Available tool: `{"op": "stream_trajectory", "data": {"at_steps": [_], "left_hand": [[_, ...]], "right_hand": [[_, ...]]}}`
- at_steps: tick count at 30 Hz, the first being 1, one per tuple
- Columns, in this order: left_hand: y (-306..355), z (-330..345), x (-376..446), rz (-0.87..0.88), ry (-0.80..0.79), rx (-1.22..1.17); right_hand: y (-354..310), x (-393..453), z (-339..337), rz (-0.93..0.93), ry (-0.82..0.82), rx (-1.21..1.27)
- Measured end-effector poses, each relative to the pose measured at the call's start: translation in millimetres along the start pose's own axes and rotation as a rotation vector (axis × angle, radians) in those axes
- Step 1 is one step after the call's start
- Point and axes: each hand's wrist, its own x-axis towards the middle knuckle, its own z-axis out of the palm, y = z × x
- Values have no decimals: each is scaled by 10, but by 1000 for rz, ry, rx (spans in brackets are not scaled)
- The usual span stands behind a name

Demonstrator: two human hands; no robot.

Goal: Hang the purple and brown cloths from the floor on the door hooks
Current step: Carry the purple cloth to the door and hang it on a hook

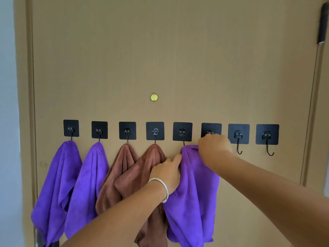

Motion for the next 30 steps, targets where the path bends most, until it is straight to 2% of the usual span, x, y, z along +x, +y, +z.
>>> {"op": "stream_trajectory", "data": {"at_steps": [5, 8, 11, 14, 21, 24, 28, 30], "left_hand": [[-14, -7, -20, -6, 7, 23], [-29, -6, -36, -10, 5, 20], [-48, 11, -33, -16, 5, 18], [-65, 25, -20, -27, 2, 18], [-35, 21, -36, -39, -5, 11], [-30, 6, -48, -33, -7, 23], [-32, -13, -54, -31, -10, 28], [-30, -13, -53, -30, -2, 27]], "right_hand": [[-62, -53, 42, -55, 74, -69], [-53, -104, 128, -161, 79, -90], [-79, -145, 236, -320, 55, -31], [2, -150, 308, -397, 77, 90], [199, -122, 315, -318, 273, 184], [130, -79, 260, -321, 271, 213], [215, -106, 396, -393, 187, 642], [278, -127, 501, -319, 285, 835]]}}
